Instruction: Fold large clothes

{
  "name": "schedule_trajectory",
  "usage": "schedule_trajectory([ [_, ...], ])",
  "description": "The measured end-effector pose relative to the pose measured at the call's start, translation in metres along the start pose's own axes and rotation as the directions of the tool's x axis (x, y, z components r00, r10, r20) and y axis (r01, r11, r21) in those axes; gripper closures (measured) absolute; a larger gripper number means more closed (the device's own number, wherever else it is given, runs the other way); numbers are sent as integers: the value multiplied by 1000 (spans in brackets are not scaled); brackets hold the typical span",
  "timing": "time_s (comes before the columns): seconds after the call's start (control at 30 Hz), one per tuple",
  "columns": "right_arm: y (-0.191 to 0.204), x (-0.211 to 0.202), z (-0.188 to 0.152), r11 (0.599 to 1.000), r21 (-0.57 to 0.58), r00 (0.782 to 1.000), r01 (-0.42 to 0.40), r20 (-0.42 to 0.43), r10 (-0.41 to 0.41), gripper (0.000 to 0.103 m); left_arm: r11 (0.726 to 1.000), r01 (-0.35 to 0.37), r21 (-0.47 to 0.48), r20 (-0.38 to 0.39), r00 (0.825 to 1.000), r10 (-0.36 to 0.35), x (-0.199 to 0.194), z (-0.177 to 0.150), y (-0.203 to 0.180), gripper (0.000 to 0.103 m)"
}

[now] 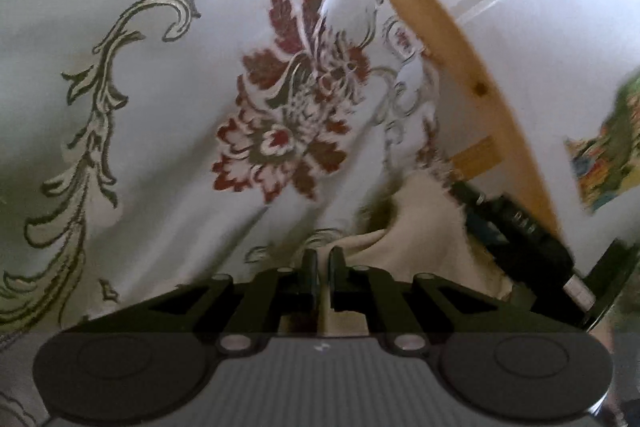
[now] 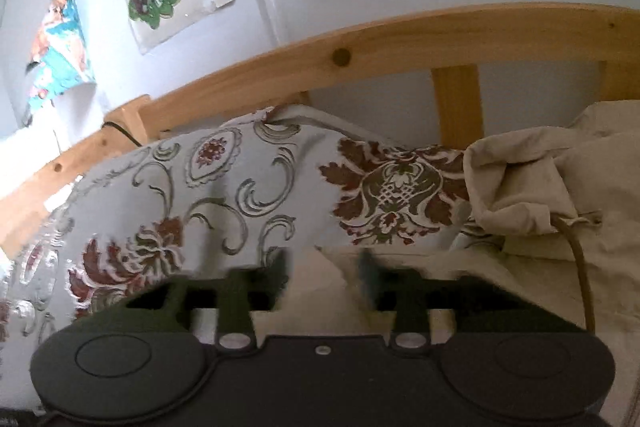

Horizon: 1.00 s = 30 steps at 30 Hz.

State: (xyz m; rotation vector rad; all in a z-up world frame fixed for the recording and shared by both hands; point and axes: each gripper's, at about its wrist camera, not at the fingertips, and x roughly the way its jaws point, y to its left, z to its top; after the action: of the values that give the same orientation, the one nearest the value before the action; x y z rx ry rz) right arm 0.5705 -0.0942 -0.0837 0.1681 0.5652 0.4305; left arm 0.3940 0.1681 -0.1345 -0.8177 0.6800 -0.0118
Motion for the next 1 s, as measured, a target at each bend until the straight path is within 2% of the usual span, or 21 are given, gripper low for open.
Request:
schedule_trajectory([
  [0.03,4,4,-3,1000,-21,1000,18,-10,-18,30,1000,-10,11,0,1000,10,1,0,-1,98],
  [0.07,8,9,-5,999,-40,999,29,-37,-31,33,1000,-13,20,0,1000,13,1,0,-2,98],
  [0.1,11,14,-8,998,-54,997,22,-67,-26,49,1000,-12,24,0,1000,12,1,0,-2,98],
  [0.13,14,18,-10,998,-66,996,10,-90,-16,83,1000,-9,19,0,1000,9,0,1,-1,98],
  [0.17,18,22,-11,997,-80,993,11,-119,-21,97,1000,-4,14,-1,1000,4,0,1,0,98],
  [0.2,21,24,-11,995,-98,991,18,-131,-31,102,1000,7,0,2,1000,-7,-1,2,1,98],
  [0.27,30,16,-7,987,-157,998,38,-45,-46,102,996,68,-59,32,997,-66,-5,4,8,98],
  [0.33,31,7,2,987,-147,997,67,34,-62,103,990,115,-83,69,992,-110,-10,4,9,98],
  [0.4,36,9,4,982,-154,993,109,70,-99,103,998,54,22,112,992,-56,-14,2,-4,98],
  [0.47,44,15,0,973,-184,990,137,71,-126,103,992,-22,124,124,992,7,-13,-2,-17,97],
  [0.57,43,19,-3,973,-180,989,146,62,-137,97,985,-58,160,137,990,36,-14,-2,-24,91],
  [0.6,42,14,-3,973,-168,986,161,72,-150,85,984,-66,163,158,987,40,-17,-1,-25,83],
  [0.63,44,9,-3,969,-168,982,179,89,-166,76,982,-72,172,182,983,40,-21,-1,-26,59],
  [0.67,44,-2,-4,961,-182,975,208,111,-191,75,981,-76,178,206,978,39,-24,-1,-28,41],
  [0.73,42,-17,-8,940,-229,964,254,132,-229,72,972,-89,216,250,968,34,-28,-5,-34,40],
  [0.77,38,-29,-13,931,-253,962,264,138,-235,70,964,-92,250,248,968,28,-29,-7,-38,40],
  [0.8,34,-43,-19,925,-277,964,260,136,-230,64,955,-96,279,239,971,28,-27,-10,-42,39],
  [0.83,30,-57,-27,920,-298,966,254,129,-225,56,947,-98,307,219,975,29,-23,-13,-46,36],
  [0.9,19,-82,-46,900,-352,966,256,114,-230,46,930,-103,352,154,987,51,-13,-20,-50,27],
  [0.93,14,-93,-54,886,-380,964,266,109,-243,45,919,-126,374,122,989,86,-5,-24,-52,27],
  [1.0,-2,-116,-64,863,-400,951,310,121,-285,42,888,-193,417,85,981,173,9,-34,-55,27],
])
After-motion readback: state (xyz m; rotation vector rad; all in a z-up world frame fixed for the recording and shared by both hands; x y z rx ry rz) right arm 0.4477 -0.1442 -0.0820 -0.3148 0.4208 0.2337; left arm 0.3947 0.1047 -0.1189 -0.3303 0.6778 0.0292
